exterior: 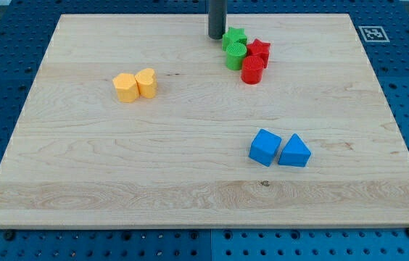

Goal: Move the arm to the left of the green star

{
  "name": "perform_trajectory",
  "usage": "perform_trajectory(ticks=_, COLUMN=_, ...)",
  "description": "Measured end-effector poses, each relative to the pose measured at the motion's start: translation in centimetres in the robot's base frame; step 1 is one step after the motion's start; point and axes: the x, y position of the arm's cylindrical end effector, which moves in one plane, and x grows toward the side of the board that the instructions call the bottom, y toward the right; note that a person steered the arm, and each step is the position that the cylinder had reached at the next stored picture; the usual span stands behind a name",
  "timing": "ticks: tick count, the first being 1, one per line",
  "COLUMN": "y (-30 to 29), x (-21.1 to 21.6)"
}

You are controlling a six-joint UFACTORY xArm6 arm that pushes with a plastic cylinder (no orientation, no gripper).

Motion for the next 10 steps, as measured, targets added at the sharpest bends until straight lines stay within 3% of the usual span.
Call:
perform_trajectory(ticks=6, y=2.8, x=0.1)
perform_trajectory(ticks=10, y=-2.5, x=0.1)
